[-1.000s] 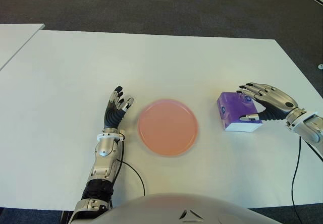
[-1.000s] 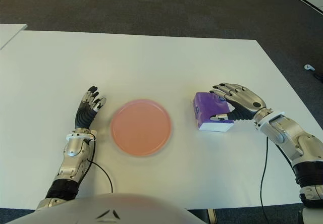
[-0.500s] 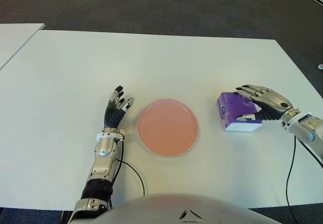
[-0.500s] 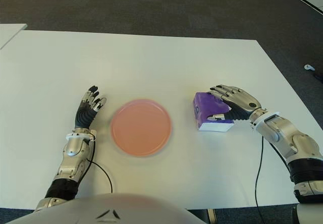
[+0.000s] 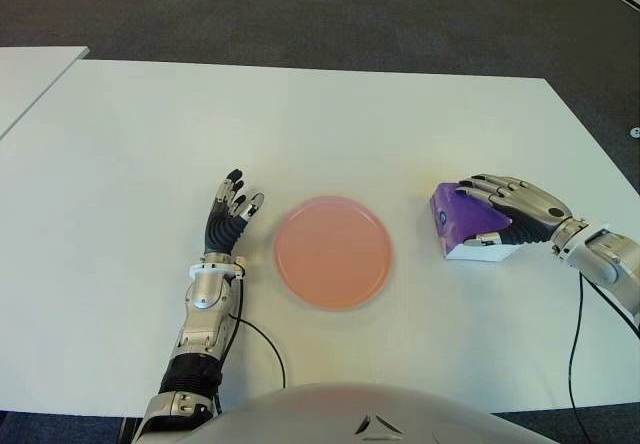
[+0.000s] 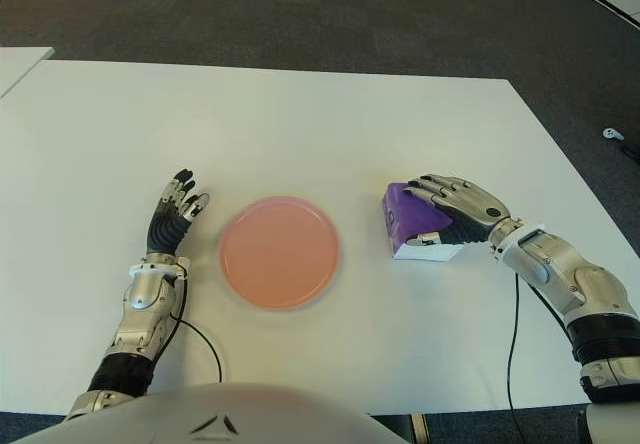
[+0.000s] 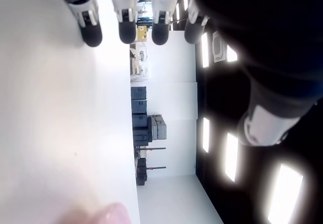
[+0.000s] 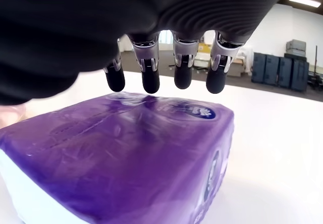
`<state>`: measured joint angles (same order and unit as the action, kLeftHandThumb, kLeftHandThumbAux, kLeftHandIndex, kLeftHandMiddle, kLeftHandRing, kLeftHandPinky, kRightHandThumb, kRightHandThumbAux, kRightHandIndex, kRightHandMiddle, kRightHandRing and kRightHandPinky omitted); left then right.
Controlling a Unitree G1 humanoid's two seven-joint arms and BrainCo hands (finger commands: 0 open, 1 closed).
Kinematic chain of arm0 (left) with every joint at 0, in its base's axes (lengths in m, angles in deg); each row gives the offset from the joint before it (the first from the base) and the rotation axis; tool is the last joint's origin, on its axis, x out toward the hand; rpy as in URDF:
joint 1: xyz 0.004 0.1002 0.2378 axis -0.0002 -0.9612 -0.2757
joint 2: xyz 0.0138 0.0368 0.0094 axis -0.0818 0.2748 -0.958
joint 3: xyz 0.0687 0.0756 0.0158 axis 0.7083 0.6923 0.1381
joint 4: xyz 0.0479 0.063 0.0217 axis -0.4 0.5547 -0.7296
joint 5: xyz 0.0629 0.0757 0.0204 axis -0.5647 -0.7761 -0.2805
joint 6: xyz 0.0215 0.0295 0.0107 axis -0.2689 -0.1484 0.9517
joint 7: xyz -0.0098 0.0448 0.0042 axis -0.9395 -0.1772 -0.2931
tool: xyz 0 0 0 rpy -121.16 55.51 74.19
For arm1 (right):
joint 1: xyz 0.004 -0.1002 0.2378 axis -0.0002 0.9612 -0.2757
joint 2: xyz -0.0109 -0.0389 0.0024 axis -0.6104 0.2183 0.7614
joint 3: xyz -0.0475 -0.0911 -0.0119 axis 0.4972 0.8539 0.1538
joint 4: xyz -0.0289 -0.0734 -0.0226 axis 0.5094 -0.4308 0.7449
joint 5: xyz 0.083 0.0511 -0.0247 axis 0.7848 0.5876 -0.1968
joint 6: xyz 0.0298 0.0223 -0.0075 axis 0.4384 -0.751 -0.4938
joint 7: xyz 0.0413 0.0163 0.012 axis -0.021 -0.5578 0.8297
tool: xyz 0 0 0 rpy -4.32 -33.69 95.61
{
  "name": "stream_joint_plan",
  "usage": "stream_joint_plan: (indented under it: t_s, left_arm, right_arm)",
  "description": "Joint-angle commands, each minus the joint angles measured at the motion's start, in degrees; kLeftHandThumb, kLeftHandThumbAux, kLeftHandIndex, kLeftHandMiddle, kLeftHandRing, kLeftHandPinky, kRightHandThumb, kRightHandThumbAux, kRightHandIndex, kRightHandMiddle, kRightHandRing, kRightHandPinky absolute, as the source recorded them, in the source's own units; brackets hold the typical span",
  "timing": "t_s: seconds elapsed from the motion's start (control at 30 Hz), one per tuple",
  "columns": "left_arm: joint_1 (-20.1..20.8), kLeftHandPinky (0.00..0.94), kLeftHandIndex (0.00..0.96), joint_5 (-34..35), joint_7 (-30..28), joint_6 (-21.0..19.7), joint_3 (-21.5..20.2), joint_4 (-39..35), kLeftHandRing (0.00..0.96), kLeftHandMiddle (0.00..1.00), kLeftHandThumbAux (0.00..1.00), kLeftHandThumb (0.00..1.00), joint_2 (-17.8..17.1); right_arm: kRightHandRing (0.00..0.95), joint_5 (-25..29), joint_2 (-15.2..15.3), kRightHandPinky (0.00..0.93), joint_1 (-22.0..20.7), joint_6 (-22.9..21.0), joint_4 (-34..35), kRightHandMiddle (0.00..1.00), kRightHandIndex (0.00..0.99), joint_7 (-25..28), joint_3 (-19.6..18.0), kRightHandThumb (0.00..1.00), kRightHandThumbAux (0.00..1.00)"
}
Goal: Put the tissue paper into the plate.
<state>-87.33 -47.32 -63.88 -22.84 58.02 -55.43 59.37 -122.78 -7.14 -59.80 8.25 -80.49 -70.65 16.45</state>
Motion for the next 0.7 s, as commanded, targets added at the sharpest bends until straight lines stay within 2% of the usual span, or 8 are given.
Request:
stream_joint_plan:
  t_s: [0.03, 0.37, 0.7]
  left_arm:
    - [-0.9, 0.0, 0.0, 0.3, -0.5, -1.0, -0.2, 1.7, 0.0, 0.0, 0.581, 0.0, 0.0]
    - [-0.6, 0.0, 0.0, 0.1, -0.6, -1.1, -0.1, 2.1, 0.0, 0.0, 0.579, 0.0, -0.4]
    - [-1.0, 0.0, 0.0, 0.0, -0.2, -1.4, -0.2, 1.5, 0.0, 0.0, 0.579, 0.0, -0.3]
  right_arm:
    - [0.0, -1.8, 0.1, 0.0, -0.6, 0.6, -0.2, 0.0, 0.0, -0.8, 1.1, 0.278, 0.162]
    - [0.0, -3.5, -0.6, 0.0, -1.9, 0.2, -0.7, 0.0, 0.0, -1.6, 2.6, 0.266, 0.165]
    - [0.0, -3.9, -0.7, 0.0, -1.5, 0.1, -0.4, 0.0, 0.0, -2.0, 3.2, 0.272, 0.175]
